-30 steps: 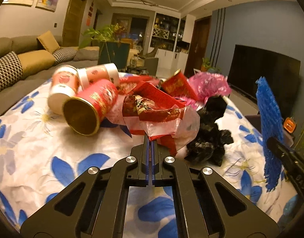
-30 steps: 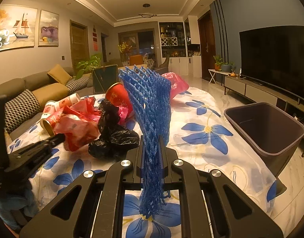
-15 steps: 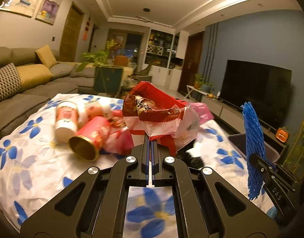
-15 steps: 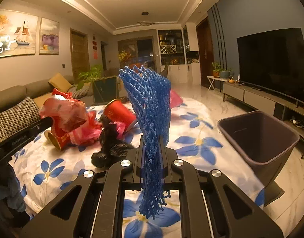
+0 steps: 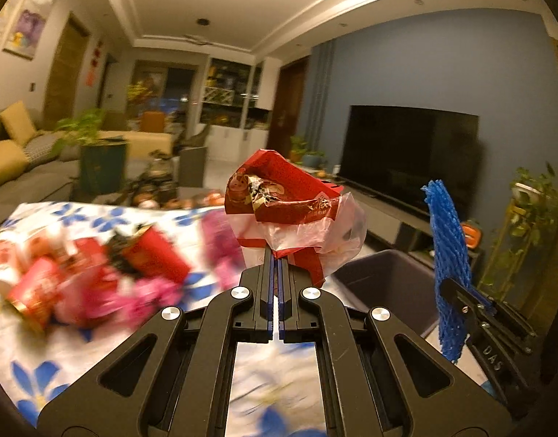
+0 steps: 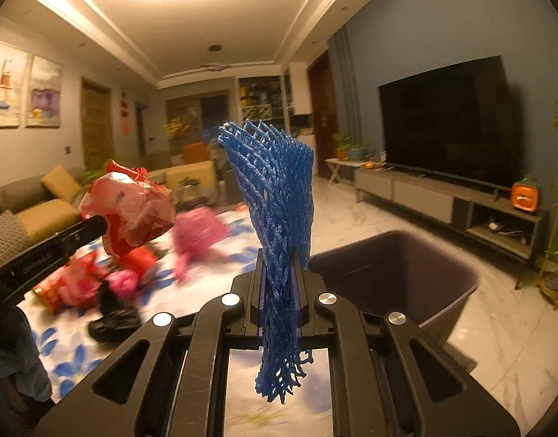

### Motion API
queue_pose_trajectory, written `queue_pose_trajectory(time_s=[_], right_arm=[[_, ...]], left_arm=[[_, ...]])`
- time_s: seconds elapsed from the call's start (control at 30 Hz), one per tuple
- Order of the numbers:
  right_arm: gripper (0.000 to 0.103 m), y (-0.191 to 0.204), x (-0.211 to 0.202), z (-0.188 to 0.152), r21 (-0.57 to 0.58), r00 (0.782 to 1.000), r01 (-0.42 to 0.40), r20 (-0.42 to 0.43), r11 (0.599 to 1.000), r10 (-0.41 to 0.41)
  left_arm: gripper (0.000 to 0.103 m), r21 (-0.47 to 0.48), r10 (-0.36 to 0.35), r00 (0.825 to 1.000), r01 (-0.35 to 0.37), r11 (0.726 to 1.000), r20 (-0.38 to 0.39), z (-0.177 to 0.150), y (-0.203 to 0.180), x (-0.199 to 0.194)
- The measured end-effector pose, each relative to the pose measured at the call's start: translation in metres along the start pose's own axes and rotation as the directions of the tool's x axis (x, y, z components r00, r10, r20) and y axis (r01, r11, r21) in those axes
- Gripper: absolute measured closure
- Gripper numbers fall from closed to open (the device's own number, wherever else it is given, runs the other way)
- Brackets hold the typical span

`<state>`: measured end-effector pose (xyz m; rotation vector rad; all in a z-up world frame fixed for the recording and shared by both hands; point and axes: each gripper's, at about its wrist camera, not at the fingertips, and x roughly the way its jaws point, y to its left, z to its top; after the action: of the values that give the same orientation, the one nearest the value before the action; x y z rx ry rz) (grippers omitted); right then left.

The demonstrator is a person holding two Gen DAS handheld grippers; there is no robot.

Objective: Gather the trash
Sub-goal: 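Carry both items over the grey bin and open both grippers to drop them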

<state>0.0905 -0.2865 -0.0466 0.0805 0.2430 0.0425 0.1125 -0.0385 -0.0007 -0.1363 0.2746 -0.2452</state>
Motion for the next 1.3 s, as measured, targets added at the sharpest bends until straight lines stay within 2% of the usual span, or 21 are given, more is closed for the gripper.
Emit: queue_pose_trajectory(time_s=[0.23,0.5,0.8,1.03,1.17,1.3], right_arm=[[0.091,-0.047,0.012,0.012,0.031,0.993,0.099,0.057,0.995,-0.101],[0.091,-0.078,0.031,0.014,0.061,0.99,0.128,0.052,0.99,-0.132],[0.091,-0.087,0.042,0.018,0.073,0.989,0.129,0.06,0.989,-0.134],[0.09,-0.091,0.051,0.018,0.09,0.991,0.111,0.06,0.99,-0.116],[0.076,-0.09,0.054,0.019,0.092,0.992,0.108,0.059,0.99,-0.113],[0.075,-0.089,0.057,0.022,0.101,0.993,0.104,0.046,0.989,-0.109]], left_arm=[[0.103,0.04,-0.1,0.995,0.1,0.994,-0.011,0.007,-0.056,0.058],[0.103,0.052,-0.147,0.986,0.151,0.987,-0.077,-0.001,-0.092,0.121],[0.103,0.052,-0.187,0.977,0.192,0.98,-0.099,-0.007,-0.129,0.145],[0.102,0.051,-0.203,0.972,0.21,0.976,-0.119,-0.013,-0.136,0.163],[0.102,0.056,-0.22,0.966,0.229,0.972,-0.135,-0.017,-0.14,0.172],[0.101,0.055,-0.244,0.956,0.256,0.965,-0.16,-0.021,-0.146,0.183]])
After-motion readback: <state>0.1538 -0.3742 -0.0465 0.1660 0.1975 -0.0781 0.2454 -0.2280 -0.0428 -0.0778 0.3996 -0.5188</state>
